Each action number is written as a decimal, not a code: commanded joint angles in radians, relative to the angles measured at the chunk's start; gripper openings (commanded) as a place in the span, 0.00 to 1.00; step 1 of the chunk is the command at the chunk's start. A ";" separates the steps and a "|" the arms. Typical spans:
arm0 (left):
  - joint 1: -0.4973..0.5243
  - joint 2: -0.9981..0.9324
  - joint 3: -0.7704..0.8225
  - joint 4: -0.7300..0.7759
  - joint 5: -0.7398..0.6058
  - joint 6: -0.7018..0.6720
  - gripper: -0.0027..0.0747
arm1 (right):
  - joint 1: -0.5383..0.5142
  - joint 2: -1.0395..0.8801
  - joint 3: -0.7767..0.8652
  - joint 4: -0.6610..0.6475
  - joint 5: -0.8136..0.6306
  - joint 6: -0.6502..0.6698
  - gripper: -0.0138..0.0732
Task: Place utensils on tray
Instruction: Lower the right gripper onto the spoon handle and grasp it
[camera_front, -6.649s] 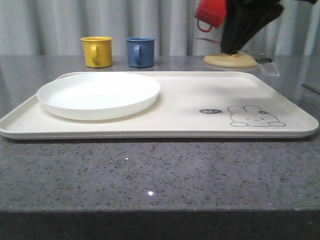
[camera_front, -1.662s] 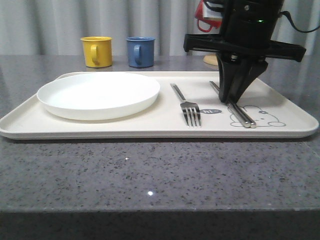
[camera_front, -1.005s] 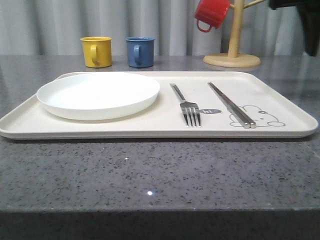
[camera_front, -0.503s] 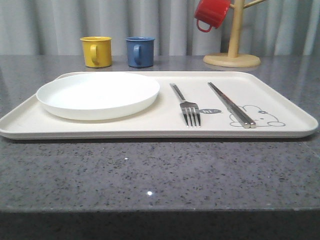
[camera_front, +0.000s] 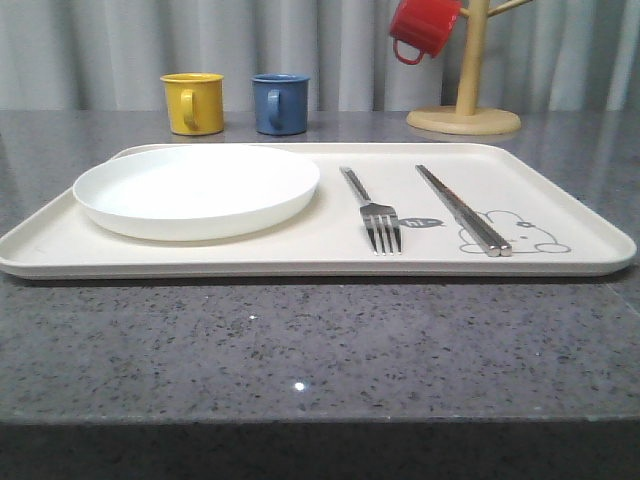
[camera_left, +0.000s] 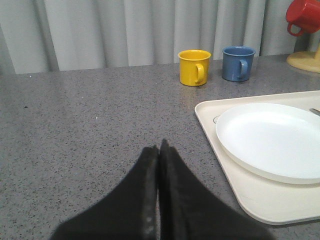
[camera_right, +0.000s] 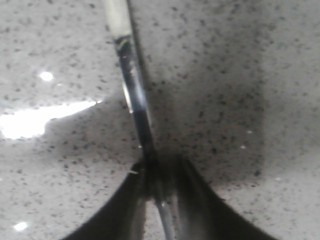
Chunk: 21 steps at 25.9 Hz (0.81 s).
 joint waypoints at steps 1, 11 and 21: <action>0.001 0.011 -0.028 -0.009 -0.085 -0.010 0.01 | -0.005 -0.043 -0.027 0.006 -0.005 -0.011 0.17; 0.001 0.011 -0.028 -0.009 -0.085 -0.010 0.01 | 0.000 -0.142 -0.032 0.008 0.054 0.024 0.13; 0.001 0.011 -0.028 -0.009 -0.085 -0.010 0.01 | 0.213 -0.256 -0.032 0.066 0.133 0.094 0.13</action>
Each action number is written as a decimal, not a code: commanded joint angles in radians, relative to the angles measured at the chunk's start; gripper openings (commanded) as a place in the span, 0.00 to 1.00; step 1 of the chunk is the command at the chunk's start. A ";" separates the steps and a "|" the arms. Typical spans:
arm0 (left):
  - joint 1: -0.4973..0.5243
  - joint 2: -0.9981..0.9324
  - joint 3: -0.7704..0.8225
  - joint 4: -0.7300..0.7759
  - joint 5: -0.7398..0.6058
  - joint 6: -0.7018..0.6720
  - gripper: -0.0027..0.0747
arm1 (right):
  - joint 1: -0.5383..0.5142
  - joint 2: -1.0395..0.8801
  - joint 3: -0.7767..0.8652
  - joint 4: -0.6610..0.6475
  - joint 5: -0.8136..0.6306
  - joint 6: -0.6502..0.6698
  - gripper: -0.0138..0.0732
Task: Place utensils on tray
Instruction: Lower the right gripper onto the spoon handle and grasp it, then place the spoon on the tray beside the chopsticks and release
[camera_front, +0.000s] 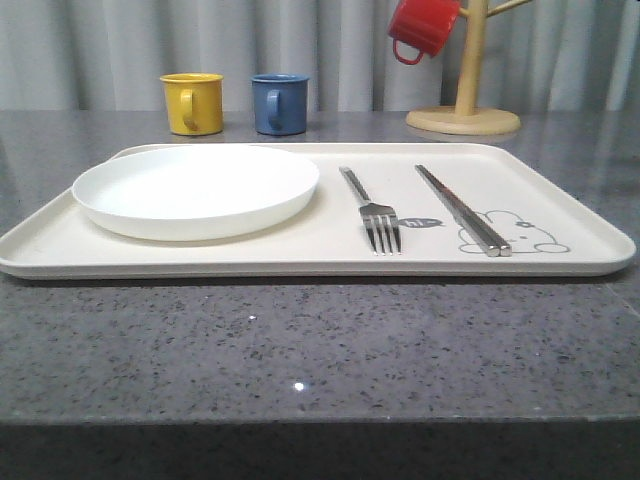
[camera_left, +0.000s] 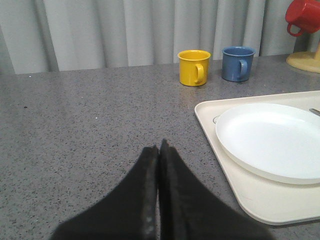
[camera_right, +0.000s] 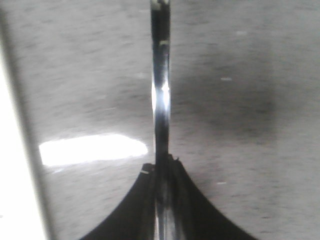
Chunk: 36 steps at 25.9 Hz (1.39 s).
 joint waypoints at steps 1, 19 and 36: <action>0.001 0.011 -0.028 -0.009 -0.085 -0.010 0.01 | 0.098 -0.046 -0.029 0.025 0.096 0.029 0.13; 0.001 0.011 -0.028 -0.009 -0.085 -0.010 0.01 | 0.264 0.136 -0.029 0.069 -0.014 0.143 0.13; 0.001 0.011 -0.028 -0.009 -0.085 -0.010 0.01 | 0.264 -0.055 -0.029 0.039 -0.013 0.088 0.47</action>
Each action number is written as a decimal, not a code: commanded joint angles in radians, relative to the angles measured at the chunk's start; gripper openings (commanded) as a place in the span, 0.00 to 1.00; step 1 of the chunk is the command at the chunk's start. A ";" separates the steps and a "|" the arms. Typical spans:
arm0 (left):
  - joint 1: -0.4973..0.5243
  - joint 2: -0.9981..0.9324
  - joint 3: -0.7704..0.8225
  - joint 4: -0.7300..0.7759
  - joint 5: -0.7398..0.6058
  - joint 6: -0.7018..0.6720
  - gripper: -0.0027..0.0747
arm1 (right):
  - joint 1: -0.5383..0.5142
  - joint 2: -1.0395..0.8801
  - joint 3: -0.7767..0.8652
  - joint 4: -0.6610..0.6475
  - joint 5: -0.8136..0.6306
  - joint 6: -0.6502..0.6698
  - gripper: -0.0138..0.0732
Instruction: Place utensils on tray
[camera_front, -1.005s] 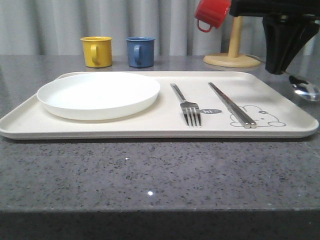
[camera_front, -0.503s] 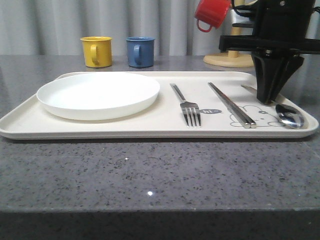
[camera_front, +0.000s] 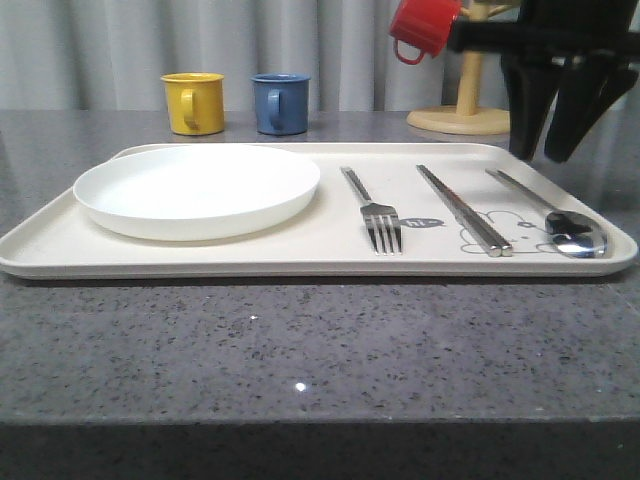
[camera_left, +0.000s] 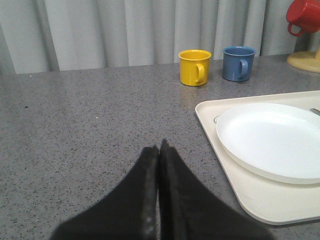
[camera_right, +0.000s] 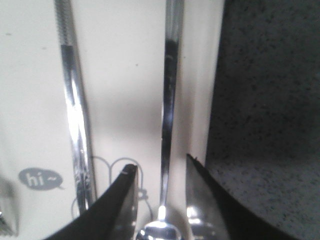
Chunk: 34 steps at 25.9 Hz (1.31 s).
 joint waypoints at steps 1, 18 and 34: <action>0.001 0.011 -0.028 -0.009 -0.085 -0.010 0.01 | -0.002 -0.151 -0.029 -0.034 0.004 -0.053 0.46; 0.001 0.011 -0.028 -0.009 -0.085 -0.010 0.01 | -0.002 -0.867 0.555 -0.128 -0.392 -0.137 0.08; 0.001 0.011 -0.028 -0.009 -0.085 -0.010 0.01 | -0.002 -1.574 1.149 -0.226 -0.810 -0.137 0.08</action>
